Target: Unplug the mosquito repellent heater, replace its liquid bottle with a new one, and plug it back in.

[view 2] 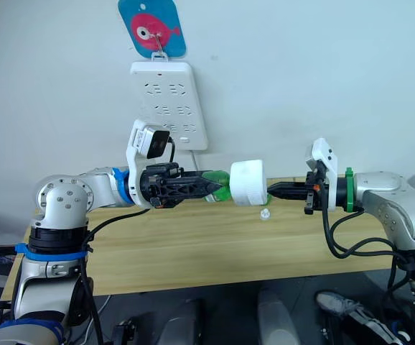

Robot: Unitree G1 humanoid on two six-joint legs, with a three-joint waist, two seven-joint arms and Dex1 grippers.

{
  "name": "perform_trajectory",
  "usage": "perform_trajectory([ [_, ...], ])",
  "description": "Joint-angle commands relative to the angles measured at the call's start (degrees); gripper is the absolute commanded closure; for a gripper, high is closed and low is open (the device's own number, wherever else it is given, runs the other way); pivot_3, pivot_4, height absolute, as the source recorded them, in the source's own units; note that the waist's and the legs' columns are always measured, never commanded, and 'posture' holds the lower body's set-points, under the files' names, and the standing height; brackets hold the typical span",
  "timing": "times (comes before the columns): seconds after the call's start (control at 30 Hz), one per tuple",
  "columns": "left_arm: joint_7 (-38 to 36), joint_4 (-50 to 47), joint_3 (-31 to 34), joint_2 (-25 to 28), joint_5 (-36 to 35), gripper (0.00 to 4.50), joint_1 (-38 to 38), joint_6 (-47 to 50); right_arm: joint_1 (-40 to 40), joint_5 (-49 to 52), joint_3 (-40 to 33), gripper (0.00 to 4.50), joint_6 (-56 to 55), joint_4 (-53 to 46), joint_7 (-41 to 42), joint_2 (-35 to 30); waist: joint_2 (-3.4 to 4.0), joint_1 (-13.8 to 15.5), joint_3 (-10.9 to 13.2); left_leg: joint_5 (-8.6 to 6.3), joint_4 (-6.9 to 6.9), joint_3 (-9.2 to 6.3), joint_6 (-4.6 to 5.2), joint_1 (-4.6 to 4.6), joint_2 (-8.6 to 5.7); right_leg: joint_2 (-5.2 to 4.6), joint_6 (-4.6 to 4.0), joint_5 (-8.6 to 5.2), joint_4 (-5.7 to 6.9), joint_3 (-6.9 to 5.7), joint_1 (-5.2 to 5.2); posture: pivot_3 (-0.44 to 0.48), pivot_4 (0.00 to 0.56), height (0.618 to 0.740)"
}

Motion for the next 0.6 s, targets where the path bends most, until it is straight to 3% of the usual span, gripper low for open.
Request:
perform_trajectory([
  [0.03,1.12,-1.74,1.54,-0.69,-0.85,2.22,-0.45,-1.31,-1.03,5.59,-2.42,4.5,4.24,-6.51,0.95,0.96,0.0,-0.01,0.0,0.0,0.01,0.01,0.0,0.0,-0.02,-0.02,0.0,0.0,0.01,0.0,0.0,-0.179,0.219,0.725],
  [0.33,2.86,-1.09,0.39,-1.82,3.88,2.22,0.29,-7.08,-0.73,15.76,-8.17,4.5,14.39,-13.08,-3.85,1.82,0.0,-0.02,0.0,-0.06,0.04,0.01,0.1,0.01,-0.03,-0.04,0.02,0.02,0.05,0.01,0.01,-0.19,0.223,0.725],
  [0.6,-3.24,-2.98,-5.42,1.08,11.5,2.22,2.08,-13.38,-5.12,24.77,-11.33,4.5,20.76,-12.21,-10.5,3.54,0.0,-0.14,0.0,-0.07,0.03,0.01,0.13,0.02,-0.03,-0.04,0.02,0.02,0.06,0.01,0.01,-0.194,0.224,0.725],
])
